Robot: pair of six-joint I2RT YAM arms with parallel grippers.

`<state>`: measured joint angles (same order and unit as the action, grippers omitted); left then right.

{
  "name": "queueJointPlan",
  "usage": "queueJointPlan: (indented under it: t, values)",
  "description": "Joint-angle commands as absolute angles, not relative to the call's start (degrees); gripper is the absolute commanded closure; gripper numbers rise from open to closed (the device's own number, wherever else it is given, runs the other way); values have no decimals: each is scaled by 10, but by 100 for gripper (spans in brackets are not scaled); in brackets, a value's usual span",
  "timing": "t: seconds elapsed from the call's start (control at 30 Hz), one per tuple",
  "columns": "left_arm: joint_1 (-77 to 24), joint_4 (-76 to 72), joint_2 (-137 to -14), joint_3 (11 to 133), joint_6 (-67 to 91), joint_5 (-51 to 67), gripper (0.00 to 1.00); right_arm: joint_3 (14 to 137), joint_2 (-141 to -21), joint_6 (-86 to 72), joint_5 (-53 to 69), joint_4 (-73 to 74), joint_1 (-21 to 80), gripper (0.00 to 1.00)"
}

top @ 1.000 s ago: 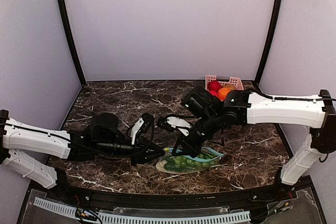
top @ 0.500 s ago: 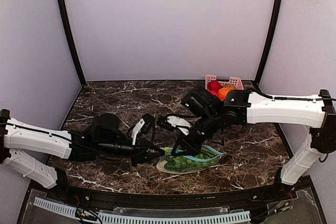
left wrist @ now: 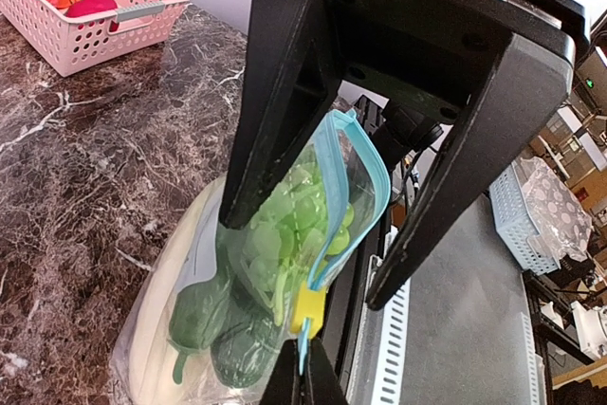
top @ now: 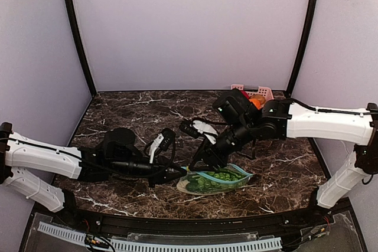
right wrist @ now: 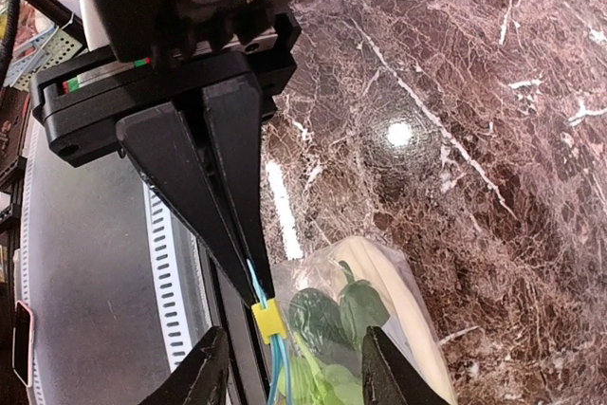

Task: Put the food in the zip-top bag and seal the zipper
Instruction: Hold the zipper food storage bag at the center of the board, then zip the zipper on the zipper food storage bag.

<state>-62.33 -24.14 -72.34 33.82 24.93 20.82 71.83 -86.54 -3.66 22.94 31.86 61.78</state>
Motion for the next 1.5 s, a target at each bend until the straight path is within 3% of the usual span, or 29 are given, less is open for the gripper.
queueJointPlan:
  t: [0.0, 0.3, 0.63, 0.93, 1.47]
  values:
    - [-627, -272, -721, 344, 264, 218, 99, 707, -857, -30, 245, 263, 614, 56]
    - [-627, -270, -719, 346, 267, 218, 99, 700, -870, -21, 265, 258, 614, 70]
    - [-627, -266, -717, 347, 266, 217, 99, 693, -887, -14, 277, 258, 614, 73]
    - [-627, -255, -715, 350, 270, 204, 99, 696, -888, -10, 268, 258, 613, 99]
    - [-626, -181, -662, 357, 336, 111, 99, 677, -850, -9, 234, 282, 612, 100]
